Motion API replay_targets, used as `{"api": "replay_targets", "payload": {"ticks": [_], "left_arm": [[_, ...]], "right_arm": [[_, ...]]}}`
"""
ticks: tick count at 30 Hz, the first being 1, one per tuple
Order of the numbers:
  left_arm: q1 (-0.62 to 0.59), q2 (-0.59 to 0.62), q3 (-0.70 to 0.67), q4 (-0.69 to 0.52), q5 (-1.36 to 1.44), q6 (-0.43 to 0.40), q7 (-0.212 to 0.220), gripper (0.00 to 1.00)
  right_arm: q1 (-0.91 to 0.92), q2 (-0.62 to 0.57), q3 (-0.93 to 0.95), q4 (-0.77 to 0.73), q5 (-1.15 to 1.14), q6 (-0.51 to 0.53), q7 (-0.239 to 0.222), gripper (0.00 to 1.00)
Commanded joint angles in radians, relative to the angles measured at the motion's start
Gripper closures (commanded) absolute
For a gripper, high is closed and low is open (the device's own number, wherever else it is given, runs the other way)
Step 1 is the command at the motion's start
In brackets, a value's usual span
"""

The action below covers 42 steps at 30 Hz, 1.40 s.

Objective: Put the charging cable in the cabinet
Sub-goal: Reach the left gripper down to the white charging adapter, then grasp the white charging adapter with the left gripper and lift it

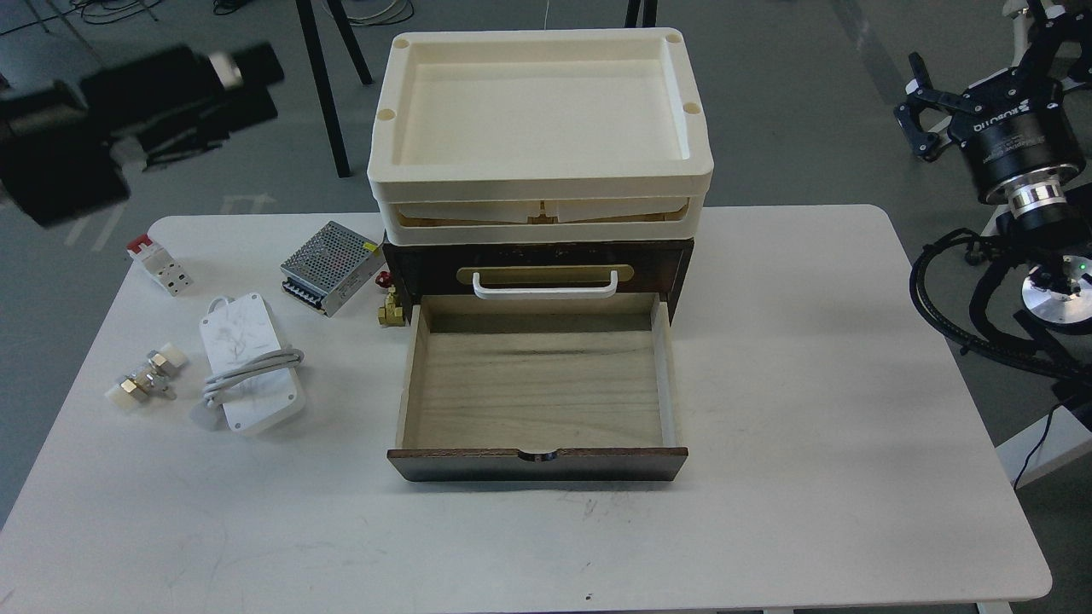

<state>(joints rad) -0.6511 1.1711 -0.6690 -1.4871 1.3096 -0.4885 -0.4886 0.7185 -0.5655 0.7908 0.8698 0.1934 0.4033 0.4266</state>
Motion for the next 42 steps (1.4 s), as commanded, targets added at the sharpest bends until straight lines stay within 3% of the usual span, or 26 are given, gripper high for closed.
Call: {"api": "replay_targets", "payload": {"ticks": [1, 5, 9, 14, 21, 24, 27, 30, 33, 37, 42], "left_arm": [[0.005, -0.03, 0.149, 0.132, 0.772, 0.092, 0.0, 0.01], [0.007, -0.113, 0.21, 0.319, 0.833, 0.215, 0.0, 0.02], [0.007, -0.16, 0.293, 0.383, 0.833, 0.231, 0.0, 0.02], [0.007, -0.301, 0.339, 0.55, 0.835, 0.286, 0.0, 0.03], [0.005, -0.327, 0.368, 0.584, 0.832, 0.307, 0.0, 0.08], [0.004, -0.367, 0.368, 0.629, 0.83, 0.315, 0.0, 0.22], [0.001, -0.402, 0.368, 0.694, 0.833, 0.317, 0.0, 0.49], [-0.001, -0.406, 0.373, 0.709, 0.835, 0.332, 0.0, 0.6], [-0.008, -0.403, 0.417, 0.711, 0.833, 0.367, 0.0, 0.97], [-0.012, -0.4, 0.444, 0.709, 0.826, 0.375, 0.0, 0.99], [-0.057, -0.363, 0.442, 0.676, 0.823, 0.442, 0.0, 1.0]], "right_arm": [[-0.01, 0.001, 0.001, 0.001, -0.002, 0.002, 0.0, 0.0], [-0.011, 0.002, 0.002, 0.014, 0.0, 0.0, 0.0, 0.0], [-0.011, 0.001, 0.002, 0.014, -0.002, -0.001, 0.0, 0.0], [-0.016, -0.002, 0.002, 0.014, -0.002, -0.004, 0.0, 0.0], [-0.028, -0.005, 0.002, 0.014, -0.002, -0.006, 0.0, 0.0], [-0.031, -0.005, 0.004, 0.014, -0.002, -0.006, 0.0, 0.0], [-0.031, -0.005, 0.005, 0.015, -0.002, -0.008, 0.0, 0.0], [-0.033, -0.005, 0.005, 0.015, -0.002, -0.008, 0.0, 0.0], [-0.036, -0.007, 0.007, 0.014, -0.002, -0.008, 0.0, 0.0], [-0.044, -0.005, 0.008, 0.009, -0.002, -0.009, 0.0, 0.0], [-0.057, -0.005, 0.008, 0.009, -0.002, -0.011, 0.0, 0.0]]}}
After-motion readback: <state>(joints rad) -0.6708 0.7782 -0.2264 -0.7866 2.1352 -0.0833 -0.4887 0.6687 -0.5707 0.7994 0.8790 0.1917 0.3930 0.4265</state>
